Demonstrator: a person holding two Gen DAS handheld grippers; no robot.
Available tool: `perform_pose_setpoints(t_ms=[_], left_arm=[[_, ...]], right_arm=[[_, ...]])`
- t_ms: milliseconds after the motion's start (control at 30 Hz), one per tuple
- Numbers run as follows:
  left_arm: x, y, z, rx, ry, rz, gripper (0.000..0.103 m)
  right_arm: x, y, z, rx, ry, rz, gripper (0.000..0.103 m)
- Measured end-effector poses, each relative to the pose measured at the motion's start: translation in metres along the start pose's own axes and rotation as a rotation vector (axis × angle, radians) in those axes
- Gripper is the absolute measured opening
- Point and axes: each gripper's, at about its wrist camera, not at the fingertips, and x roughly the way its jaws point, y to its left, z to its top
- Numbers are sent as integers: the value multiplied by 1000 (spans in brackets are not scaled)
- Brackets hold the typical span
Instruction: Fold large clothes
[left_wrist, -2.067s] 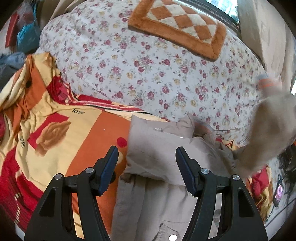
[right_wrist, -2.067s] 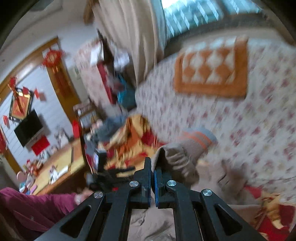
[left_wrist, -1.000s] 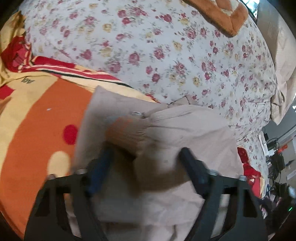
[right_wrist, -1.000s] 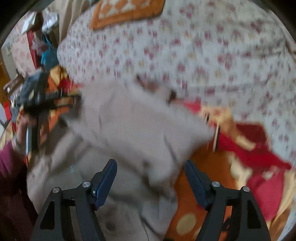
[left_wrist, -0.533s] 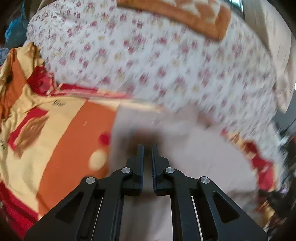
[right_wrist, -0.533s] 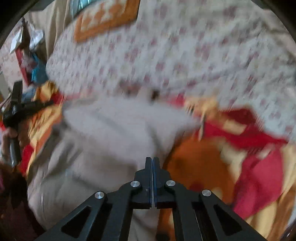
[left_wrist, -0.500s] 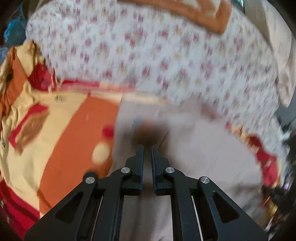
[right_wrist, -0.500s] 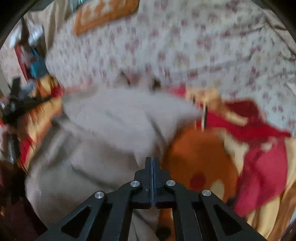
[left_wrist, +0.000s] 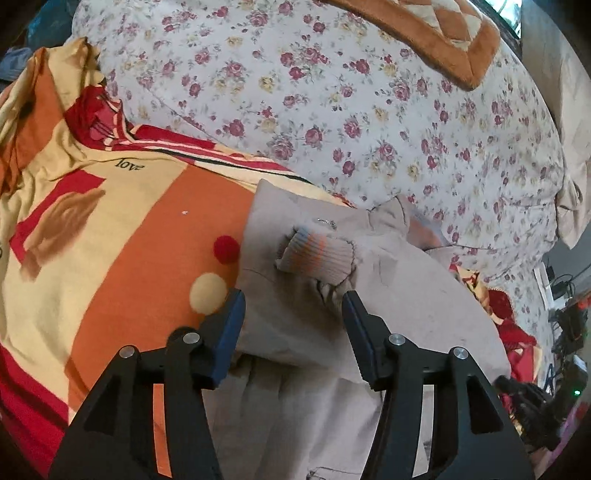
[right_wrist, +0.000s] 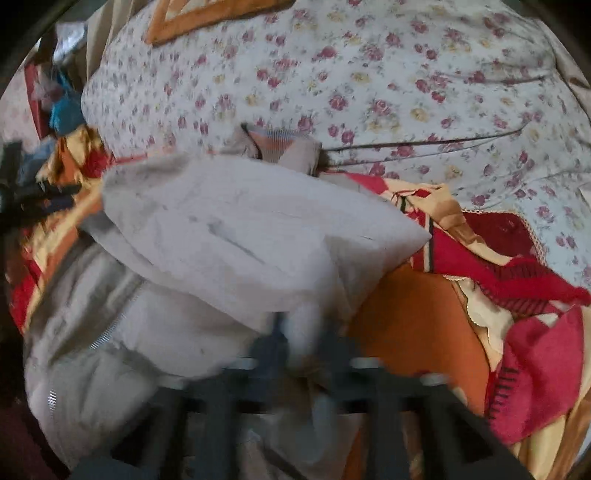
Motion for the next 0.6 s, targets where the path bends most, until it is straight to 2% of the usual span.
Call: perform_pose_setpoints(t_ms=[67, 100, 233, 267, 333, 400, 433, 467, 500, 533, 567, 600], left_arm=[[5, 2, 1, -21, -15, -4, 71], [9, 3, 2, -38, -18, -9, 74], [37, 1, 9, -99, 31, -40, 74], [40, 0, 9, -105, 32, -42, 74], [47, -2, 12, -111, 22, -36, 74], [53, -4, 15, -113, 15, -44, 74], [57, -4, 17, -117, 19, -58, 73], [61, -4, 18, -124, 29, -69, 66], [64, -4, 19, -130, 41, -85, 49], [67, -5, 19, -122, 54, -82, 43], [67, -7, 20, -107, 53, -71, 28], [66, -10, 20, -90, 49, -64, 25]], right_arm=[[-17, -8, -3, 10, -38, 6, 6], [-19, -13, -7, 20, -31, 4, 6], [4, -19, -28, 8, 113, 22, 6], [1, -20, -30, 11, 110, 34, 6], [-17, -29, -28, 48, 62, 68, 15], [-33, -43, -20, 117, -4, 89, 71], [-37, -50, -14, 162, -39, 72, 81], [-37, -54, -10, 185, -56, 61, 84], [-33, -59, -2, 217, -67, 59, 84], [-23, -65, 7, 253, -61, 82, 84], [-16, -70, 13, 284, -55, 101, 84], [-1, -77, 19, 343, -40, 122, 84]])
